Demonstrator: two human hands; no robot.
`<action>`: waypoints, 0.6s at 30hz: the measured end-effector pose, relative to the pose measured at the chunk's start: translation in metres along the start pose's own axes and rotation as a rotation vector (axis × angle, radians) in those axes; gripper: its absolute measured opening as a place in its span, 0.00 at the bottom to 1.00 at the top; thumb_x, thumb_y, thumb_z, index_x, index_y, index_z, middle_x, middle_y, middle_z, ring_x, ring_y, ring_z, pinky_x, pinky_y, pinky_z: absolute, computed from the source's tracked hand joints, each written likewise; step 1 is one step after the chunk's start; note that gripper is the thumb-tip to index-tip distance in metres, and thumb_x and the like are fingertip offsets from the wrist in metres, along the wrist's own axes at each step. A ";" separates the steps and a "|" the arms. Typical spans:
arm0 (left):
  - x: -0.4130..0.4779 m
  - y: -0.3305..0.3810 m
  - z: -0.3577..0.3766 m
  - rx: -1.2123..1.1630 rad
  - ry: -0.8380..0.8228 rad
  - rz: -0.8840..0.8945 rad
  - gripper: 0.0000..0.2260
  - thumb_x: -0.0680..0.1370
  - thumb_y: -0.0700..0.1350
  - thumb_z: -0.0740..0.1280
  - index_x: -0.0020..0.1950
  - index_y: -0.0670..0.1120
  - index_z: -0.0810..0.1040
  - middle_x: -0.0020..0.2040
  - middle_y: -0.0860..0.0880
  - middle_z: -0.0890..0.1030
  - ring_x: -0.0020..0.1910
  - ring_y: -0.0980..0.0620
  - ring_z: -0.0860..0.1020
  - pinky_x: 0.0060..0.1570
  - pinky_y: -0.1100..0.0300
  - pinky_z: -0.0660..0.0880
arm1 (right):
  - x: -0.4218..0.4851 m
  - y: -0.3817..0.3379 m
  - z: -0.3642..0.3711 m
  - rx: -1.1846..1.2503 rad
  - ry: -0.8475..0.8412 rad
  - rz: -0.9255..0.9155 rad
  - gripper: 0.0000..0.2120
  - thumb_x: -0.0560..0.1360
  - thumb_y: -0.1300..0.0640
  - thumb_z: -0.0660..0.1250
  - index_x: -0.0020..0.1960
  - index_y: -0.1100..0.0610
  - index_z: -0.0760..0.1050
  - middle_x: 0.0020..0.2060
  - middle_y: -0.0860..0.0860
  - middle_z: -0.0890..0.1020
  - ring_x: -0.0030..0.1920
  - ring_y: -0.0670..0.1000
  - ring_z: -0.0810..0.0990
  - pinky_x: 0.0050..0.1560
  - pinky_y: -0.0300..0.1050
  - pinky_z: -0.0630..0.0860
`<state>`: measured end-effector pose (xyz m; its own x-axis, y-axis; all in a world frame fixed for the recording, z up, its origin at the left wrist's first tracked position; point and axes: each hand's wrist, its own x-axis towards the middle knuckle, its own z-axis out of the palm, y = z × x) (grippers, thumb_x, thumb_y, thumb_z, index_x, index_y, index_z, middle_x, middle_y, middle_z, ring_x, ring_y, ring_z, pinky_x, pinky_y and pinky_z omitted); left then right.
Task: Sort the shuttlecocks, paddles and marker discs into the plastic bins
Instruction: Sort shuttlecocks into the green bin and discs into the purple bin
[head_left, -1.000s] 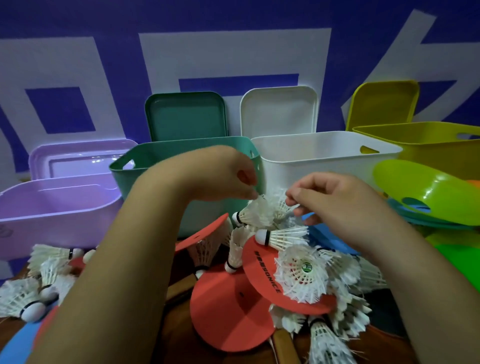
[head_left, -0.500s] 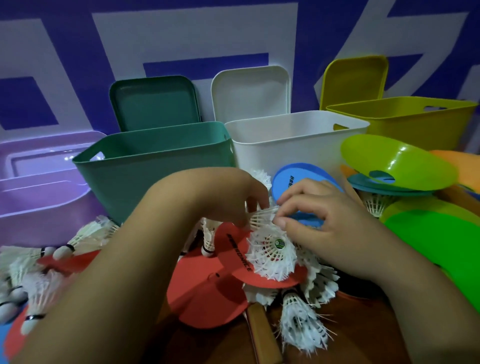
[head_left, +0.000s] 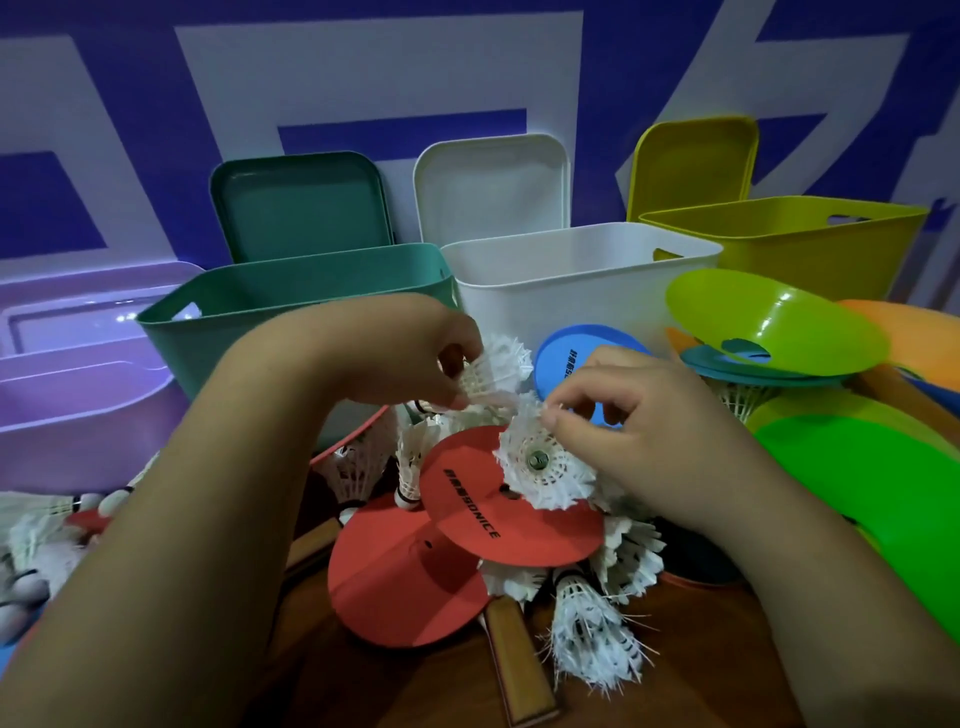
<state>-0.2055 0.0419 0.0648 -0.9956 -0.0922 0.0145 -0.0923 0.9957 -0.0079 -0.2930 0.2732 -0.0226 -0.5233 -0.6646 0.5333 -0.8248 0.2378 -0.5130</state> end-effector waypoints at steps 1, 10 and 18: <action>-0.003 -0.003 -0.004 -0.005 0.041 -0.015 0.11 0.76 0.54 0.76 0.54 0.54 0.79 0.46 0.58 0.82 0.44 0.57 0.79 0.45 0.55 0.75 | 0.002 -0.002 0.000 0.015 0.037 -0.003 0.07 0.78 0.50 0.74 0.41 0.44 0.83 0.41 0.45 0.79 0.43 0.48 0.78 0.41 0.35 0.69; -0.019 -0.044 -0.024 -0.394 0.487 -0.246 0.10 0.74 0.50 0.78 0.50 0.53 0.79 0.46 0.55 0.84 0.44 0.53 0.82 0.43 0.54 0.79 | 0.026 -0.016 0.015 0.226 0.232 0.144 0.07 0.80 0.45 0.72 0.45 0.44 0.84 0.31 0.52 0.79 0.33 0.53 0.76 0.36 0.47 0.74; -0.011 -0.093 -0.009 -0.605 0.805 -0.557 0.14 0.77 0.51 0.74 0.59 0.48 0.78 0.51 0.50 0.82 0.48 0.48 0.81 0.44 0.53 0.79 | 0.081 -0.036 0.018 0.467 0.176 0.260 0.06 0.82 0.53 0.70 0.49 0.50 0.85 0.32 0.50 0.84 0.29 0.46 0.77 0.35 0.46 0.78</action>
<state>-0.1854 -0.0492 0.0740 -0.5014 -0.7053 0.5012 -0.2785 0.6800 0.6783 -0.3019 0.1974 0.0269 -0.7573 -0.4886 0.4333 -0.5026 0.0124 -0.8644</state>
